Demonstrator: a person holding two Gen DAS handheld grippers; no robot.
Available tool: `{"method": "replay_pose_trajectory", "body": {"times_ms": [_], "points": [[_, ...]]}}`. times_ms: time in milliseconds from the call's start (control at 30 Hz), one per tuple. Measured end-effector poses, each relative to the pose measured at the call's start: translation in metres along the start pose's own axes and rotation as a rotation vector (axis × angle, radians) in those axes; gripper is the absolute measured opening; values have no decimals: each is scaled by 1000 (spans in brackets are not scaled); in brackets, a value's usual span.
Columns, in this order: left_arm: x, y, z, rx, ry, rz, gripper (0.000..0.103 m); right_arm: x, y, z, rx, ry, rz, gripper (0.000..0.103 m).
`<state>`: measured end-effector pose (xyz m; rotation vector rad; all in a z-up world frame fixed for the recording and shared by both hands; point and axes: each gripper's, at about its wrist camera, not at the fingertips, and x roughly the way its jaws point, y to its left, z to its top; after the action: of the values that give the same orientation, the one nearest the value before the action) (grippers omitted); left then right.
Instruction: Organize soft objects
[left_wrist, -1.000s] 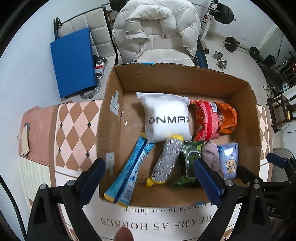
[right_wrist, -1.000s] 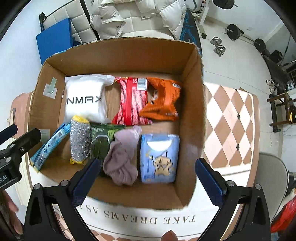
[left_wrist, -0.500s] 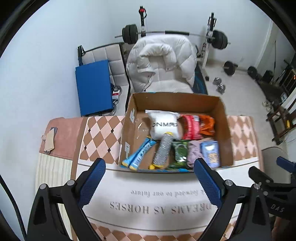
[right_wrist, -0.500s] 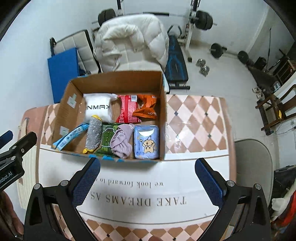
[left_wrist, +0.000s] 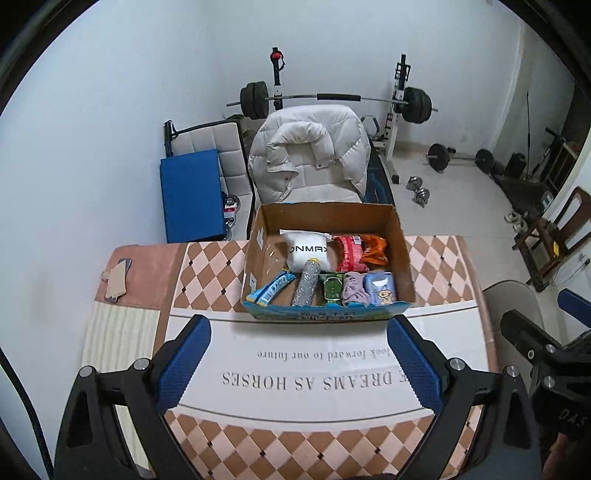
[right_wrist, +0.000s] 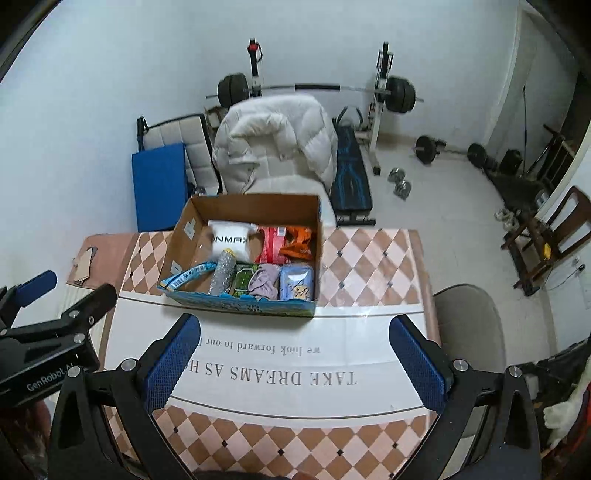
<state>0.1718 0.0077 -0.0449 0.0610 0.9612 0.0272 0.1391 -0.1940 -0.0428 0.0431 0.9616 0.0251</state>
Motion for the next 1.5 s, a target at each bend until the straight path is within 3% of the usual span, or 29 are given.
{"method": "replay_pose_trajectory", "body": {"times_ms": [333, 600, 767, 1200, 1500], "points": [[-46, 2, -20, -6, -25, -15, 98, -74, -3, -27, -12, -69, -24, 103], [-60, 6, -24, -26, -55, -20, 98, -94, -6, -39, -10, -66, -28, 103], [-53, 5, -22, -20, -60, -5, 103, -89, -11, -37, 18, -60, -8, 103], [-43, 13, -15, -45, -89, 52, 103, -68, -5, -10, 9, -108, -64, 103], [-39, 14, -14, -33, -76, 47, 103, -64, -5, -4, 11, -112, -69, 103]]}}
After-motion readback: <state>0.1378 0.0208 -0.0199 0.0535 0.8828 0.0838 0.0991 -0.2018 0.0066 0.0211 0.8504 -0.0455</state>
